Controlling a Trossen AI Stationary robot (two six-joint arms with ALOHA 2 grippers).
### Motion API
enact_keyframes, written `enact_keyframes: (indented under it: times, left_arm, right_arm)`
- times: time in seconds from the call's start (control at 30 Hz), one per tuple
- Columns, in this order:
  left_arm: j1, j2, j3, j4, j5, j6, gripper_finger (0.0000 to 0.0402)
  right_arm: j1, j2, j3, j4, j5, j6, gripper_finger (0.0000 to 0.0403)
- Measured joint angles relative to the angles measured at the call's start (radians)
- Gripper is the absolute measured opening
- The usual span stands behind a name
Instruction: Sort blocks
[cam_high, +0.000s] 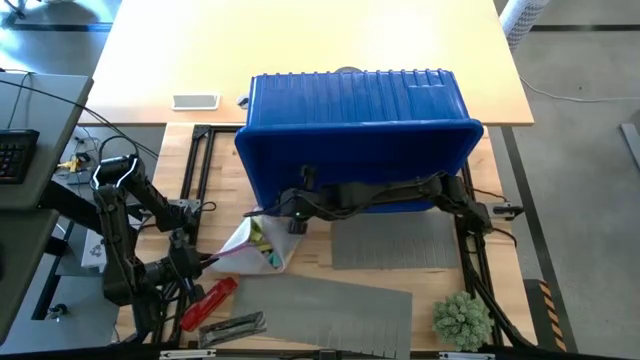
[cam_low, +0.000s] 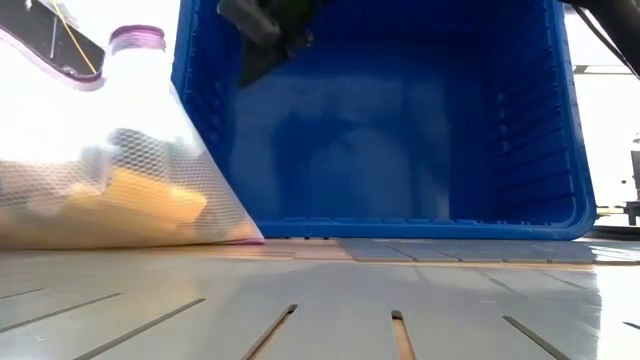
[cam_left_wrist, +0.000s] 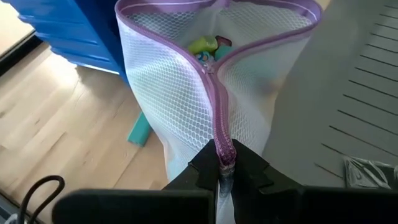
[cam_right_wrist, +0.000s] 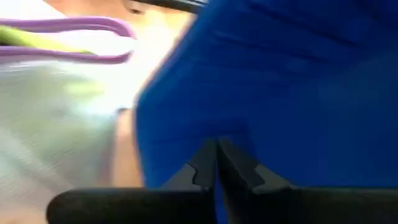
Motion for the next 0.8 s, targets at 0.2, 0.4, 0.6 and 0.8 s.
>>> enact_keyframes:
  times: [0.2, 0.4, 0.6, 0.8]
  left_arm:
    - [-0.005, 0.000, 0.000, -0.004, 0.003, -0.007, 0.0000]
    - [-0.003, 0.000, 0.000, -0.002, -0.003, -0.007, 0.0000]
    - [-0.003, 0.000, 0.000, -0.005, -0.004, -0.007, 0.0000]
    - [-0.002, 0.000, 0.000, -0.003, -0.005, -0.006, 0.0000]
  right_arm:
    - [0.041, -0.008, 0.000, 0.151, -0.337, -0.027, 0.0000]
    - [0.107, 0.018, 0.001, 0.308, -0.453, 0.150, 0.0029]
    - [0.150, 0.070, 0.000, 0.373, -0.265, 0.210, 0.0148]
    - [0.162, 0.101, 0.000, 0.345, -0.070, 0.212, 0.0249]
